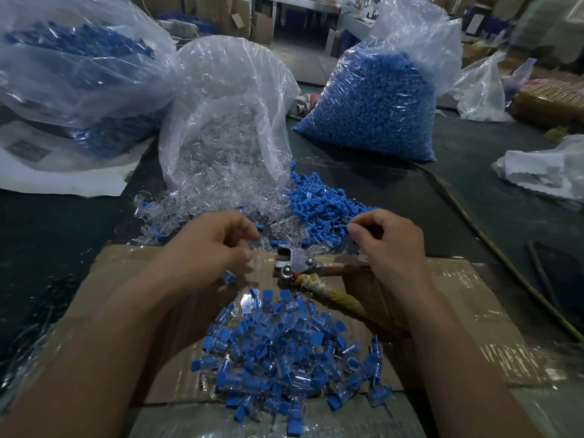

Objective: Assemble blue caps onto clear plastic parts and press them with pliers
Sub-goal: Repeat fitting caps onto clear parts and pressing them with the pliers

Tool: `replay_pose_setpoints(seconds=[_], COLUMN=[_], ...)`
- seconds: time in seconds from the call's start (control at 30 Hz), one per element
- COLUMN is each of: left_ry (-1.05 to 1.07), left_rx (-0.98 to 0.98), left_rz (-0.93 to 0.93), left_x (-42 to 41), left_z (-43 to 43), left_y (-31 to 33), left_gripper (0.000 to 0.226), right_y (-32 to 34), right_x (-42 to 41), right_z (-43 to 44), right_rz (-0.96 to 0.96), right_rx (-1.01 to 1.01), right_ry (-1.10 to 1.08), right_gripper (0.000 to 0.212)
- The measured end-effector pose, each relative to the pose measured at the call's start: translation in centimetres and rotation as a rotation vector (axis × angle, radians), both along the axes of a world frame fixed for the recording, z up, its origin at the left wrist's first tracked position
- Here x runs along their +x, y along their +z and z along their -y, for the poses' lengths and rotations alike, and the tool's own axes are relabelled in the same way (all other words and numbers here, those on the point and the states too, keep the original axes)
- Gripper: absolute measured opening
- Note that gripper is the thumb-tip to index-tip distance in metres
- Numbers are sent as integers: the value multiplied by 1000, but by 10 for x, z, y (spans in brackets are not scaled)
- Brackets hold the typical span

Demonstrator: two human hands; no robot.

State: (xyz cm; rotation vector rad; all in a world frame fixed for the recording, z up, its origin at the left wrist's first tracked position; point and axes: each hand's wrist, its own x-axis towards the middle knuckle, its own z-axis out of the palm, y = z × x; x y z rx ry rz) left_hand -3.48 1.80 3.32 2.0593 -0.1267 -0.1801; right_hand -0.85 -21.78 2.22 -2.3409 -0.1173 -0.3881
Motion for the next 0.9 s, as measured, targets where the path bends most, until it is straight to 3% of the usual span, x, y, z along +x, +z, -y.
replay_pose_setpoints(seconds=[0.1, 0.23, 0.33, 0.43, 0.73, 0.9], left_ry=[55, 137, 174, 171, 208, 251], left_rx=[-245, -346, -495, -618, -582, -552], left_rz=[-17, 8, -80, -155, -13, 60], left_x=[-2, -2, -3, -7, -8, -9], left_z=[5, 13, 17, 20, 31, 35], left_y=[3, 4, 4, 0, 0, 0], left_gripper=[22, 23, 31, 24, 17, 12], right_y=[3, 4, 5, 9, 12, 11], right_x=[-3, -8, -13, -17, -28, -31], right_z=[-5, -14, -21, -27, -41, -45], right_rz=[-12, -57, -85, -107, -83, -32], right_rx=[77, 196, 286, 328, 524, 483], right_ry=[39, 109, 197, 274, 339, 377], right_gripper=[22, 23, 27, 33, 22, 22])
